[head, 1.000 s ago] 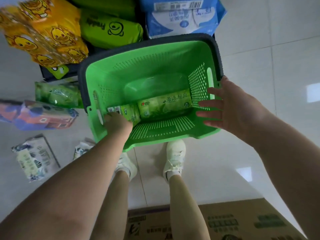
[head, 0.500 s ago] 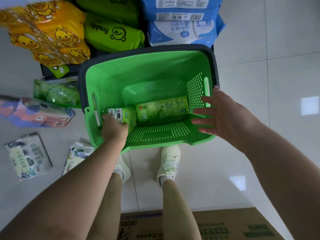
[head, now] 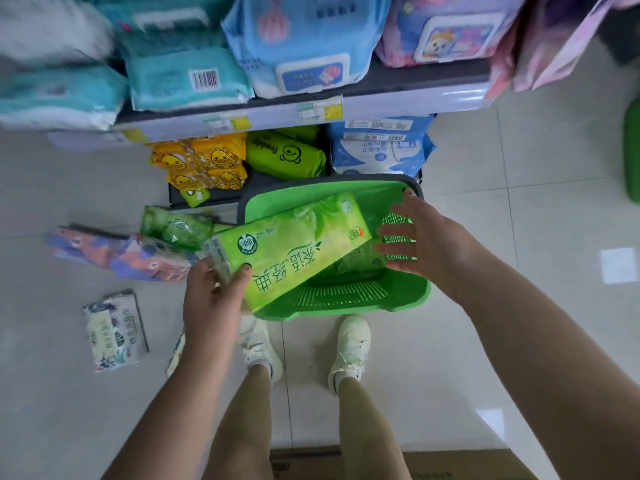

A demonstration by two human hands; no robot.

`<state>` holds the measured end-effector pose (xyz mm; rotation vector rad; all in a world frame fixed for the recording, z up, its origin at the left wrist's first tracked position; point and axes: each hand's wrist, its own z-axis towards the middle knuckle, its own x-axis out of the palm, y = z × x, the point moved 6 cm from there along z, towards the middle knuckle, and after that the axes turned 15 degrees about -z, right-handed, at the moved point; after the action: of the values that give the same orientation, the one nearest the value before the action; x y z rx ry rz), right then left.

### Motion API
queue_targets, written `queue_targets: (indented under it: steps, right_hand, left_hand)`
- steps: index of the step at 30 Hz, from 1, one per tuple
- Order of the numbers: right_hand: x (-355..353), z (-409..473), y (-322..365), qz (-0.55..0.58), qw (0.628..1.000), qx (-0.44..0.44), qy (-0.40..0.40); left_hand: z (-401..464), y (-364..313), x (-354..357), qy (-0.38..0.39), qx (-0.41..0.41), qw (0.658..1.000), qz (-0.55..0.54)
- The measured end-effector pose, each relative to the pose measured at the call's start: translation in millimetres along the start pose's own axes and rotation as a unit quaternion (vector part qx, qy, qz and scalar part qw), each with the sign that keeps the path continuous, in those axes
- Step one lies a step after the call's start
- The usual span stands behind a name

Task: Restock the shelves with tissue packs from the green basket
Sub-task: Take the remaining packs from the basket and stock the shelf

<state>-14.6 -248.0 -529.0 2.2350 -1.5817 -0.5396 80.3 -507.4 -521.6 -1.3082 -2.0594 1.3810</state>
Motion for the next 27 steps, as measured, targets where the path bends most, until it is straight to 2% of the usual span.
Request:
queue_targets:
  steps: [3, 6, 8, 12, 15, 18, 21, 27]
  right_hand:
    - [-2.4, -25.1, 33.2, -0.037, 0.998, -0.031, -0.051]
    - [-13.3, -56.6, 64.4, -0.091, 0.986, -0.063, -0.126]
    - [-18.6, -80.1, 83.6, -0.087, 0.980, -0.087, -0.159]
    - [-17.3, -125.5, 114.3, -0.084, 0.970, -0.094, -0.207]
    - [-0.1, -158.7, 128.4, -0.008, 0.979, -0.090, -0.184]
    - [27.8, -191.0, 145.0, 0.068, 0.985, -0.104, -0.119]
    - [53.4, -217.8, 161.6, 0.129, 0.980, -0.134, -0.068]
    - [83.9, -261.3, 179.1, 0.179, 0.964, -0.178, -0.080]
  left_hand:
    - [-19.9, -38.8, -1.5, 0.019, -0.013, 0.991, -0.129]
    - [-34.3, -64.5, -10.3, -0.003, -0.061, 0.976, -0.209]
    - [-45.5, -79.1, -13.6, 0.002, -0.102, 0.957, -0.271]
    - [-73.9, -116.7, -17.6, 0.065, -0.149, 0.904, -0.396]
    - [-97.0, -153.8, -25.9, 0.080, -0.143, 0.888, -0.430]
    - [-112.5, -178.8, -39.9, 0.086, -0.150, 0.876, -0.450]
    - [-118.2, -196.1, -59.7, 0.107, -0.135, 0.881, -0.440]
    - [-124.6, -225.8, -99.8, 0.177, -0.098, 0.888, -0.413]
